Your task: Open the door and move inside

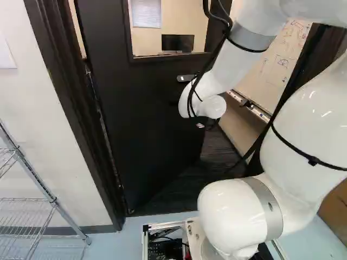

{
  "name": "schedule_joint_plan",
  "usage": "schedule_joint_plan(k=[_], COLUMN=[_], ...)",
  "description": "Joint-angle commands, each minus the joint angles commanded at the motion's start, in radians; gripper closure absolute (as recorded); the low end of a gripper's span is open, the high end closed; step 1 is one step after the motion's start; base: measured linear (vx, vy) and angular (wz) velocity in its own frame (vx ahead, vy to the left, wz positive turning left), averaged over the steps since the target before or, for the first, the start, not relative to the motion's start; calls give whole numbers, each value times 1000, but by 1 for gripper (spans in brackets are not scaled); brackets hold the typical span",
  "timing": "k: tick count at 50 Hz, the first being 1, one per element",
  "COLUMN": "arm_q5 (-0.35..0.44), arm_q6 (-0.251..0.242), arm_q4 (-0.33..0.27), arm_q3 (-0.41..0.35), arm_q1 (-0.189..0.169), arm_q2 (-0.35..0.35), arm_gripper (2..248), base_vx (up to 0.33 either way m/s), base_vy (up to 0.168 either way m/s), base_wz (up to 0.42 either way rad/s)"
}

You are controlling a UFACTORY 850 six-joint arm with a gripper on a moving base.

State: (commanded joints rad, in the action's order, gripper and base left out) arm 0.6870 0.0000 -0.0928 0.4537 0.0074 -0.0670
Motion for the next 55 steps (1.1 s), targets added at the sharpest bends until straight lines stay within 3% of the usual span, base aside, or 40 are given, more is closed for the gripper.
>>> schedule_joint_plan(k=[33, 55], arm_q5=[0, 0], arm_q6=[0, 0], arm_q4=[7, 203], arm_q3=[8, 61], arm_q1=[1, 23], arm_q2=[8, 61], arm_gripper=[3, 3], base_vx=[19, 0], base_vy=[10, 0], base_wz=[-4, 0])
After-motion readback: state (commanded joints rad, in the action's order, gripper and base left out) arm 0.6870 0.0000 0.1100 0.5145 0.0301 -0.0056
